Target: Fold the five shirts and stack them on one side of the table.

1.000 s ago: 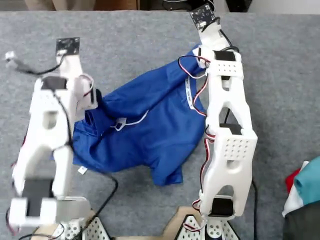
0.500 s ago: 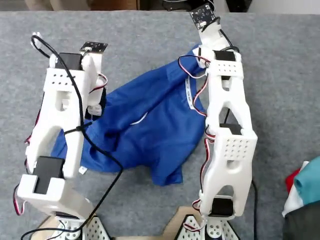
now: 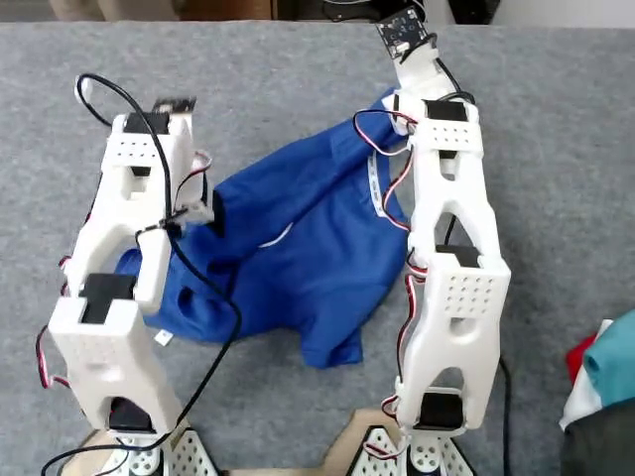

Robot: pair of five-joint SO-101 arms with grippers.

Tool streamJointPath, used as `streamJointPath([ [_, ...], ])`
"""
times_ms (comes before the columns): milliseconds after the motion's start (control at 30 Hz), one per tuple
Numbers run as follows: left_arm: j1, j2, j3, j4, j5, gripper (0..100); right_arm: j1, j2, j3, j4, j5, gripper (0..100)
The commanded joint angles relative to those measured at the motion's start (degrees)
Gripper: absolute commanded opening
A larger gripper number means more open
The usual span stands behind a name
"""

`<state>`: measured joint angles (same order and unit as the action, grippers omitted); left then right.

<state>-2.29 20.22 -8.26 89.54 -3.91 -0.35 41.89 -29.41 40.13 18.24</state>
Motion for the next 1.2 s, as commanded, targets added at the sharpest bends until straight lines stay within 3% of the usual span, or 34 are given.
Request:
streamJointPath([
  [0, -3.3, 0.3, -3.1, 2.1, 0.4, 22, -0.4, -0.3, -1.7, -1.1, 0.5, 0.5],
  [167, -7.2, 0.8, -2.6, 2.1, 0.4, 17, -0.5, -0.3, -1.7, -1.1, 0.5, 0.5],
  [333, -6.8, 0.9, -2.0, 1.6, 0.5, 2, -0.6, -0.3, -1.7, -1.1, 0.5, 0.5],
  [533, -5.5, 0.9, -2.3, -1.3, 0.7, 2, -0.6, -0.3, -1.6, -1.1, 0.5, 0.5],
  [700, -3.2, 0.9, -2.2, 0.8, 0.4, 3, -0.6, -0.3, -1.5, -1.1, 0.5, 0.5],
  [900, -4.0, 0.7, -1.8, 3.9, 0.7, 23, -0.6, -0.3, -1.6, -1.1, 0.5, 0.5],
  [1167, -5.0, 4.5, -0.8, 1.8, 0.8, 23, -0.6, -0.3, -1.6, -1.1, 0.5, 0.5],
])
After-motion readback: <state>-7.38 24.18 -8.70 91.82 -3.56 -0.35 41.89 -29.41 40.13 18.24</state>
